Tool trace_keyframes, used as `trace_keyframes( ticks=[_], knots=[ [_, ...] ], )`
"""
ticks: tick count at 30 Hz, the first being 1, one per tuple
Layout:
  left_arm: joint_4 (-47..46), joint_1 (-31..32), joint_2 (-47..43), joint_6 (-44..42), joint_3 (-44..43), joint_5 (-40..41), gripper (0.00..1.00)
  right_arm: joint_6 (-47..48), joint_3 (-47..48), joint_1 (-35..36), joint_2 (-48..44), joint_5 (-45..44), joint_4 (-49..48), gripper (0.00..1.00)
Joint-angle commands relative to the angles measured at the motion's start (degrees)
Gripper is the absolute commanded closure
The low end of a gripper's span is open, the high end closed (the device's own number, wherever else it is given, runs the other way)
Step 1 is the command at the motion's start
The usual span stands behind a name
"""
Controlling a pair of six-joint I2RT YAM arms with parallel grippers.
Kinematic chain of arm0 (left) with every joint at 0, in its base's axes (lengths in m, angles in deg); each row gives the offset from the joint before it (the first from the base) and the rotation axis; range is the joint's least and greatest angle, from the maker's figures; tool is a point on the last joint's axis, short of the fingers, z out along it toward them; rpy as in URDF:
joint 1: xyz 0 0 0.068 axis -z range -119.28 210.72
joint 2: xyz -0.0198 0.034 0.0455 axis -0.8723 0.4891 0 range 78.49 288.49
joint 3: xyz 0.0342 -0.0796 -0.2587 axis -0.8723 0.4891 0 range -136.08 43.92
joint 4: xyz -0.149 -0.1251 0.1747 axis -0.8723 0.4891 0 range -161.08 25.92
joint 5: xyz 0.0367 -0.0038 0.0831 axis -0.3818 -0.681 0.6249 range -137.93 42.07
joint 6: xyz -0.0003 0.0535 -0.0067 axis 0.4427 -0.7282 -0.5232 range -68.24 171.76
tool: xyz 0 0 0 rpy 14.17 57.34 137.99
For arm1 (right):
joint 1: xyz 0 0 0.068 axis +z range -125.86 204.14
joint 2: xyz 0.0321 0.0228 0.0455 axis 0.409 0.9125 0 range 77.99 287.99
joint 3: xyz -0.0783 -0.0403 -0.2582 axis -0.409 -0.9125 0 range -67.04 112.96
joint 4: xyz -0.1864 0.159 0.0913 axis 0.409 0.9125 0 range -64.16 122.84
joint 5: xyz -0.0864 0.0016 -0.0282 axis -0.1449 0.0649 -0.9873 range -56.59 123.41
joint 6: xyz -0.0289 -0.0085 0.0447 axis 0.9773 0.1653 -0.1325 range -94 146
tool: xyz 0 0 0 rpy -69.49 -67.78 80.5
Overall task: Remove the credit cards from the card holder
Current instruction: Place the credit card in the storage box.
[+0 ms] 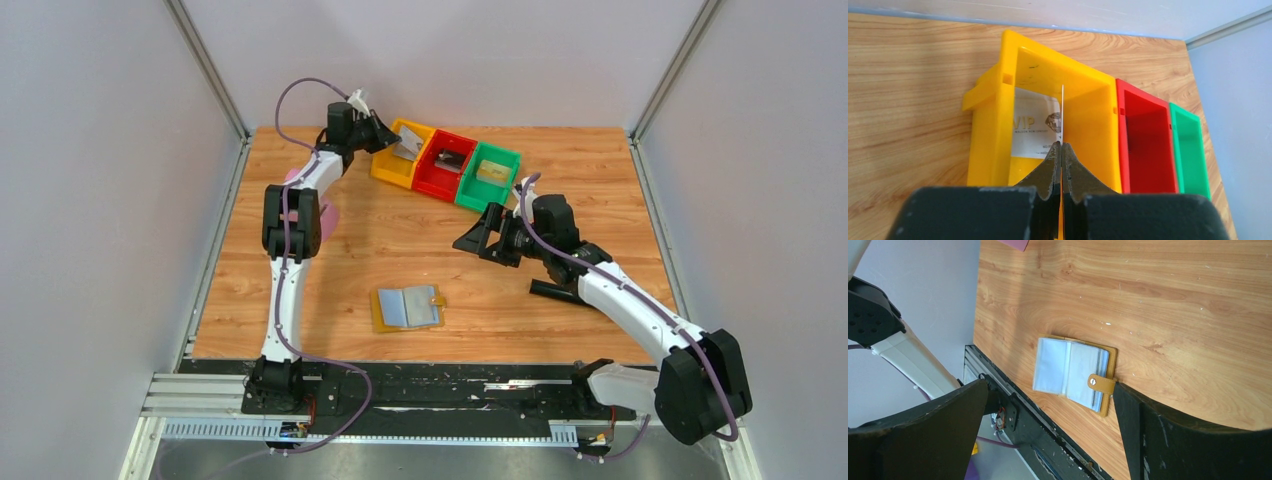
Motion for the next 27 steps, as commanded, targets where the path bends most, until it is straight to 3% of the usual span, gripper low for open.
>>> trace_keyframes(
  ticks=[1, 27],
  knots=[
    [-3.05, 0.06, 1.93, -0.06, -4.29, 0.97, 1.00, 1.15, 2.38, -0.06, -1.28, -1.32, 0.14, 0.00],
    [-2.99, 0.56, 4.93, -0.50, -8.11, 2.12, 0.79, 0.64, 3.68, -0.05, -0.88, -1.57, 0.61, 0.00]
  ],
)
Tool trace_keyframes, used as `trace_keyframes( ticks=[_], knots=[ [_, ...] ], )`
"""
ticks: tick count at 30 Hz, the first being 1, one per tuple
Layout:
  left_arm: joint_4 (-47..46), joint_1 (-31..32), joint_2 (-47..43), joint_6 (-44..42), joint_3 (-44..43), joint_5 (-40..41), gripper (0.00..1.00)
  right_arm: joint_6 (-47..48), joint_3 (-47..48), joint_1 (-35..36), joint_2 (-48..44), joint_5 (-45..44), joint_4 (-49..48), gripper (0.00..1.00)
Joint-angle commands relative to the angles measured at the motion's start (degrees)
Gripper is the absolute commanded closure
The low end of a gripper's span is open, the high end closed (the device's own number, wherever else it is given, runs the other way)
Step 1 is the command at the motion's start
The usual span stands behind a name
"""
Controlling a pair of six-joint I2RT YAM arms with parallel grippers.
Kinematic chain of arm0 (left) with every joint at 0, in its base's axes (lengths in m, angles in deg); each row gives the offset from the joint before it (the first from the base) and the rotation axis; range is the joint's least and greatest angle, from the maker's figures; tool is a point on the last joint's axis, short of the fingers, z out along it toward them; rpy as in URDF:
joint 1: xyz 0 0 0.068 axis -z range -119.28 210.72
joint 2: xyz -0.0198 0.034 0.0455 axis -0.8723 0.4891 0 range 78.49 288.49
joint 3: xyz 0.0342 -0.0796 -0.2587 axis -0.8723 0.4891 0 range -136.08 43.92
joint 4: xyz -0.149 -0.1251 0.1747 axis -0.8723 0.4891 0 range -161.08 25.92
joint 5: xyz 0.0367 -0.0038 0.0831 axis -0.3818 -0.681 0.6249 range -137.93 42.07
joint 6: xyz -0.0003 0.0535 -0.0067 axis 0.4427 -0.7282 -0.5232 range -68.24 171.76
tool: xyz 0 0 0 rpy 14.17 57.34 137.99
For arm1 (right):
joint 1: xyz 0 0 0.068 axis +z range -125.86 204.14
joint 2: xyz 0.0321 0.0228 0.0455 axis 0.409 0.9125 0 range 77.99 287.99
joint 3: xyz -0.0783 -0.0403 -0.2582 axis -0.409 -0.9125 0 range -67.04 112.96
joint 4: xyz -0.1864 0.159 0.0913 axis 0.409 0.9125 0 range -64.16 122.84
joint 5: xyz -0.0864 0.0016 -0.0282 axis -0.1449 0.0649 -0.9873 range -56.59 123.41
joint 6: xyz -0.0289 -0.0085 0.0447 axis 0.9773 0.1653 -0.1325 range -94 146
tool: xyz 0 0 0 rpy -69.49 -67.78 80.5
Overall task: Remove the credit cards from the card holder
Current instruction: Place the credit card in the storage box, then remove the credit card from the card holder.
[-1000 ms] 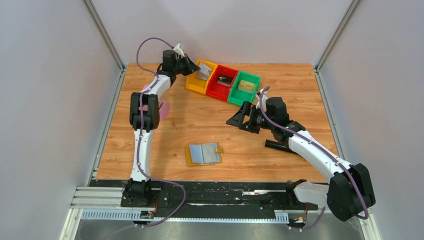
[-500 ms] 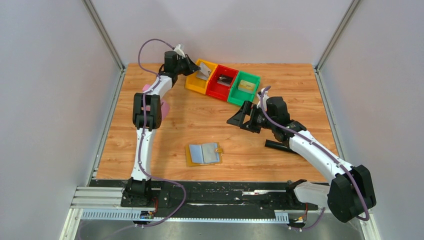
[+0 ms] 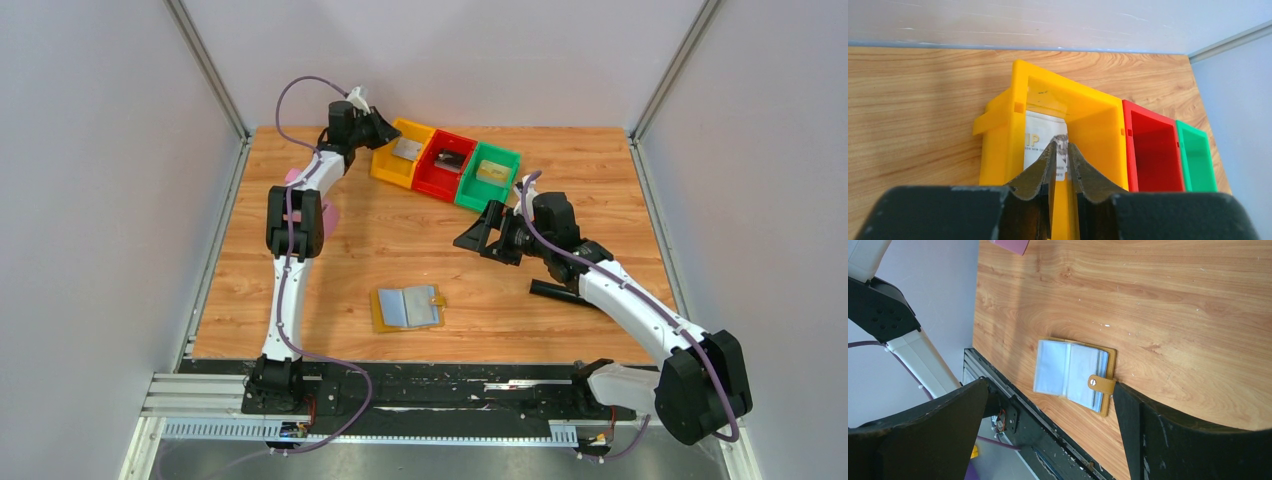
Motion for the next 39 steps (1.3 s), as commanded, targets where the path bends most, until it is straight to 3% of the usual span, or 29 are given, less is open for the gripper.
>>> trace_keyframes(
  ticks=[1, 12, 22, 33, 39],
  knots=[
    [-1.08, 0.44, 0.47, -0.75, -2.79, 0.43, 0.78, 0.67, 2.23, -0.05, -0.84, -0.60, -1.25, 0.00],
    [1.80, 0.63, -2.73, -1.24, -3.18, -1.63, 0.74, -0.12, 2.37, -0.05, -0.81, -0.55, -1.25, 0.00],
    [9.21, 0.63, -14.41, -4.49, 4.06, -7.39, 0.71, -0.14, 2.56, -0.08, 0.05, 0.50, 0.76, 0.01],
    [9.49, 1.25, -34.31, 5.32, 31.90, -11.78, 0.71, -1.86, 2.13, 1.08, -1.40, 2.36, 4.38, 0.15],
    [19.06, 1.42, -45.01, 1.92, 42.40, -9.52, 0.72, -2.95, 0.61, 3.51, -3.50, 3.07, 4.38, 0.29]
  ],
)
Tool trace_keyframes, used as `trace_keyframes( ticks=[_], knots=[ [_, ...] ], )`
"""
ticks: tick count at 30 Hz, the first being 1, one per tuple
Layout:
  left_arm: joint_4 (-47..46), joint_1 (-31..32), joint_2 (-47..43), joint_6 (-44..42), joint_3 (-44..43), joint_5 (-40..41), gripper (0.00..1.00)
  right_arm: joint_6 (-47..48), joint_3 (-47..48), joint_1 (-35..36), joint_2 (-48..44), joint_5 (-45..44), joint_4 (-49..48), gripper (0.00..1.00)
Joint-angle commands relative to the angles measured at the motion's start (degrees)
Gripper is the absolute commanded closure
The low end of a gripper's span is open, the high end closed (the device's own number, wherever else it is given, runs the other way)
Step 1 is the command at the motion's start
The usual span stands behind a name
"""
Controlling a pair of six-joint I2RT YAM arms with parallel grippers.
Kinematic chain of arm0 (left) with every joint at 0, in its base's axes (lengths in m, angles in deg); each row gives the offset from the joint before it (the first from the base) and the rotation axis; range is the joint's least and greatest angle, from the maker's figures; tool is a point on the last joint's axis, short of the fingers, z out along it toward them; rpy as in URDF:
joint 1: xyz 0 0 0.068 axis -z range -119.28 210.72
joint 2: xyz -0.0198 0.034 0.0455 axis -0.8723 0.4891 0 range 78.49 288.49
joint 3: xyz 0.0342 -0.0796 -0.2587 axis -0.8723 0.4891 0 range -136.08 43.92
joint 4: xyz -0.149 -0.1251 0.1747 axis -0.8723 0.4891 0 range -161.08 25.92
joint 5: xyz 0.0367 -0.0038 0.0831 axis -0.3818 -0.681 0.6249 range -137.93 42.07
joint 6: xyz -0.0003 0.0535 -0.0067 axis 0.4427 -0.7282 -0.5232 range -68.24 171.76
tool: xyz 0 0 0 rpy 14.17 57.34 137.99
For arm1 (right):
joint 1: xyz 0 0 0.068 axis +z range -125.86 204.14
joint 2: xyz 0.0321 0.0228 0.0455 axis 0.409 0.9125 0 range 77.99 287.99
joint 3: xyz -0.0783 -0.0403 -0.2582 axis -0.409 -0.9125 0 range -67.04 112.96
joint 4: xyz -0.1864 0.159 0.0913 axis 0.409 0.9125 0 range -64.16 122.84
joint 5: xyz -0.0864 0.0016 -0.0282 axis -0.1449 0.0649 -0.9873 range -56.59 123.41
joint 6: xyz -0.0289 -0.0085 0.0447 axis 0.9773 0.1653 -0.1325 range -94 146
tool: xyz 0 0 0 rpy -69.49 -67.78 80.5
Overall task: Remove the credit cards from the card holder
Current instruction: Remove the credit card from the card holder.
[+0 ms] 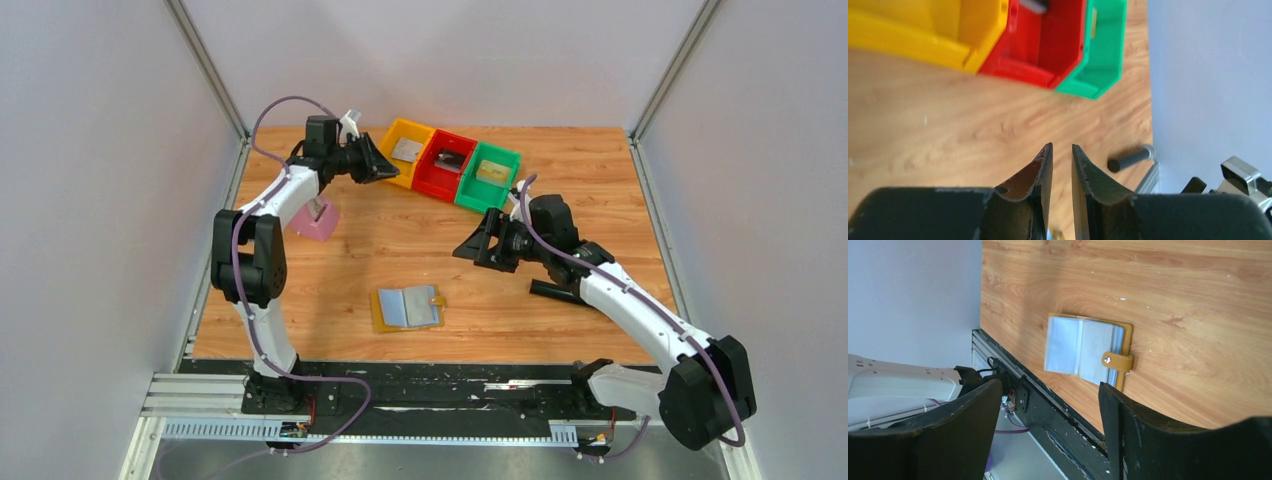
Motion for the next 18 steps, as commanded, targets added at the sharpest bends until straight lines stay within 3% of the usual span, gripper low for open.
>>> trace_keyframes(
  ticks=[1, 8, 18],
  knots=[
    [8.04, 0.48, -9.95, -1.56, 5.91, 0.65, 0.72, -1.87, -0.68, 2.44, -2.78, 0.74, -0.63, 0.30],
    [15.85, 4.16, -21.61, -5.63, 15.75, 3.44, 0.73, -4.00, -2.81, 9.39, -1.15, -5.02, -2.66, 0.37],
    [11.64, 10.68, -31.71, -3.65, 36.29, 1.86, 0.77, -5.04, -5.19, 17.30, 6.02, -10.30, -11.13, 0.50]
  ],
)
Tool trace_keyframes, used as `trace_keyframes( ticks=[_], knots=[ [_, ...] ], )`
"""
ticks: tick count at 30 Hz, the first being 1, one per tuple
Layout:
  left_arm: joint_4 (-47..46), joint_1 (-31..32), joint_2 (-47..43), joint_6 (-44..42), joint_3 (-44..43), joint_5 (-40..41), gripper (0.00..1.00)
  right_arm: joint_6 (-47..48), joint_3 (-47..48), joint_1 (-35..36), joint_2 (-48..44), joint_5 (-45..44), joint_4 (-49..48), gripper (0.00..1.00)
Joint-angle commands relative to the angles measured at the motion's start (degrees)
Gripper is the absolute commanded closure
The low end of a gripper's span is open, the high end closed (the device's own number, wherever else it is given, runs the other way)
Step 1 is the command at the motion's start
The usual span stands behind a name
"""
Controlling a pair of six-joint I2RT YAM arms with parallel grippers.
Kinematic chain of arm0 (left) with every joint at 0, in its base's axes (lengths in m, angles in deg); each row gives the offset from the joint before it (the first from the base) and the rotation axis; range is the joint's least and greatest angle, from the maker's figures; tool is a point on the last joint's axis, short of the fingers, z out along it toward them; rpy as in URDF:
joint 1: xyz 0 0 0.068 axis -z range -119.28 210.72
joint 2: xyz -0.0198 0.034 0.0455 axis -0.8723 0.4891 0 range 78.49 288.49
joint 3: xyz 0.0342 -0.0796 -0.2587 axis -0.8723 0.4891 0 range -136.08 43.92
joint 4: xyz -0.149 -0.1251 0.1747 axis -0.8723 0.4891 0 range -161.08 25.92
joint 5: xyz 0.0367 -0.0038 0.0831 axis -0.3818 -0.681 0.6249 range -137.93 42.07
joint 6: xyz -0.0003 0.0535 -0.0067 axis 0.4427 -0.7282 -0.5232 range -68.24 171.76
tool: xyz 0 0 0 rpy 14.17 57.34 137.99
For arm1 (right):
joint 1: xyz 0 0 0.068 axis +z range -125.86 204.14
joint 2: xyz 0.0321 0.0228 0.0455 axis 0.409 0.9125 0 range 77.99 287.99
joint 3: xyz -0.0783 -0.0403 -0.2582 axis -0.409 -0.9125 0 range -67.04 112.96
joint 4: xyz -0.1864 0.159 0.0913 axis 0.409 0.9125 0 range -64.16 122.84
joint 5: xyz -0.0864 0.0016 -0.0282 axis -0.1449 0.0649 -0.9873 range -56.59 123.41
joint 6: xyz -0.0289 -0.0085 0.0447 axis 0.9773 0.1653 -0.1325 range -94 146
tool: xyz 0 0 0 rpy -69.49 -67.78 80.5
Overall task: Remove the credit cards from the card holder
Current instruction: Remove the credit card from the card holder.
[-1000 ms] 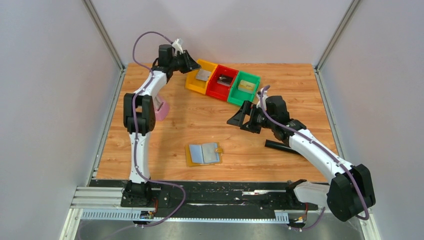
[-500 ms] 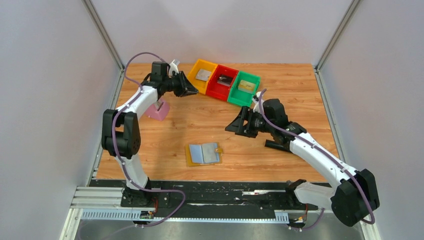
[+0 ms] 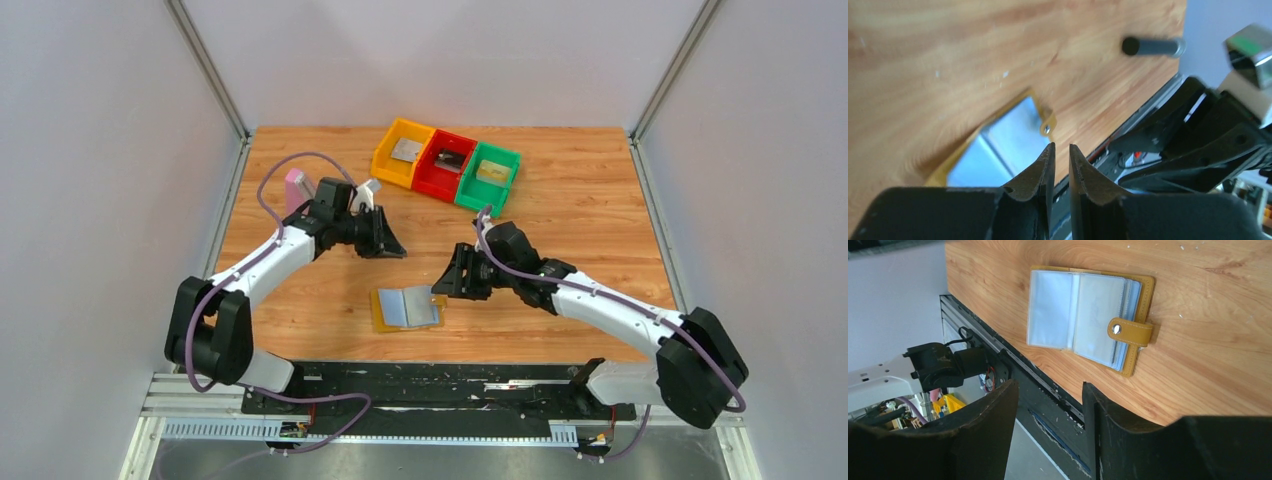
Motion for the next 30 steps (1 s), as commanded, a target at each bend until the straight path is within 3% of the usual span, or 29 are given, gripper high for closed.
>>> trace_keyframes(
  ticks=[1, 12, 30],
  knots=[
    [-2.12, 1.17, -3.13, 0.58, 7.02, -1.91, 0.77, -1.03, 0.30, 2.89, 3.72, -2.45, -7.45, 0.50],
    [-12.57, 1.88, -3.82, 4.47, 22.00, -4.04, 0.78, -0.94, 3.19, 5.07, 13.51, -5.59, -10.54, 0.53],
    [-12.96, 1.94, -1.27, 2.87, 25.91, -0.56, 0.76, -1.05, 5.96, 5.07, 22.61, -6.17, -8.23, 0.52]
  ],
)
